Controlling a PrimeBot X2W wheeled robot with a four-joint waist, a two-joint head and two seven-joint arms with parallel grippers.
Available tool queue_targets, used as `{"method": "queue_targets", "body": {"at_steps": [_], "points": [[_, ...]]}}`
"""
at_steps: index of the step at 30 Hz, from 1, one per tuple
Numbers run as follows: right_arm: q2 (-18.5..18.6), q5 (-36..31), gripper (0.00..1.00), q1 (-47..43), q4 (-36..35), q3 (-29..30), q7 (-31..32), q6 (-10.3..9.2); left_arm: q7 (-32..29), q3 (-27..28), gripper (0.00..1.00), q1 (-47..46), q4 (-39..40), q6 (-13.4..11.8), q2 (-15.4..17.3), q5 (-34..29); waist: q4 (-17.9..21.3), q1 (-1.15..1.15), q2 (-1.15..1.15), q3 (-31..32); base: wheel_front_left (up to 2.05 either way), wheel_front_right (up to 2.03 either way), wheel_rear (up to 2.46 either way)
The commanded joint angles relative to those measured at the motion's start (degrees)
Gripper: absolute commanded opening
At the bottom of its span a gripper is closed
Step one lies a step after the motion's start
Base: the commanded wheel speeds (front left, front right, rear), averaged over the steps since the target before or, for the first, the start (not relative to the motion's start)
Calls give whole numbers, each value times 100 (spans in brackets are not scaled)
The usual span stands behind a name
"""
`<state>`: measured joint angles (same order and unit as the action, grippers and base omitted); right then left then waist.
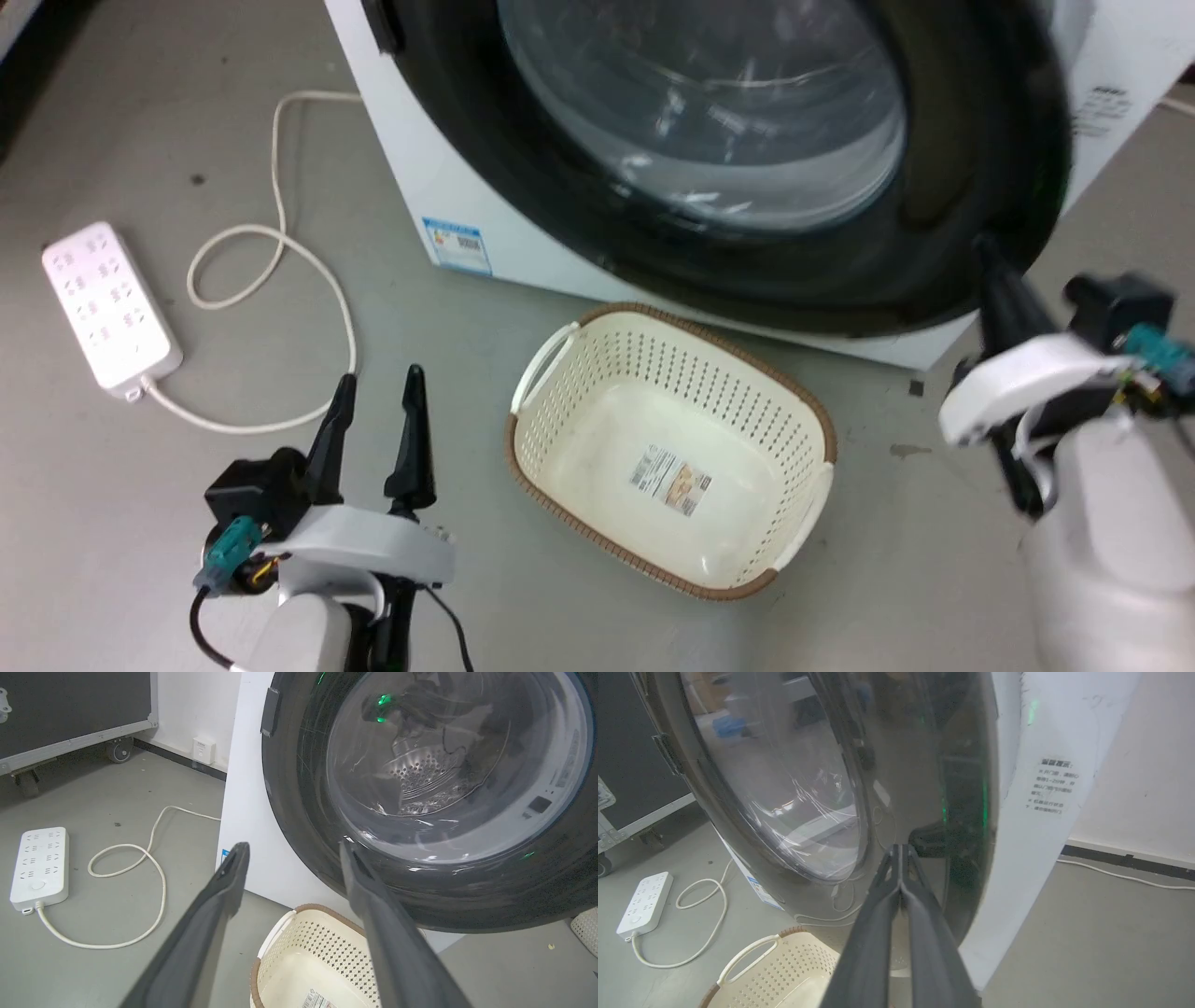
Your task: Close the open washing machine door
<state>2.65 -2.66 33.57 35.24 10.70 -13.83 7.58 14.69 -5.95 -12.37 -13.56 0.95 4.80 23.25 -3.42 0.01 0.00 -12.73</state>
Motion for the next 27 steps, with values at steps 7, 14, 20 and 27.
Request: {"method": "queue_targets", "body": {"at_steps": [7,14,20,27], "points": [[22,-412,0,921,242,717,-92,-9,30,73,100,-283,16,137,-105,-149,-195,-1,0,-418,0,0,0],[22,-604,0,1945,199,1509,-115,-9,30,152,100,-529,10,255,-158,-283,-261,-1,0,-833,0,0,0],[22,52,0,1576,-781,1399,-116,-9,30,296,100,-451,-49,313,-175,-417,2,-1,0,-460,0,0,0],[22,546,0,-115,-2018,782,-117,-9,30,481,100,-202,-64,335,-117,-718,420,-1,0,209,0,0,0]]}}
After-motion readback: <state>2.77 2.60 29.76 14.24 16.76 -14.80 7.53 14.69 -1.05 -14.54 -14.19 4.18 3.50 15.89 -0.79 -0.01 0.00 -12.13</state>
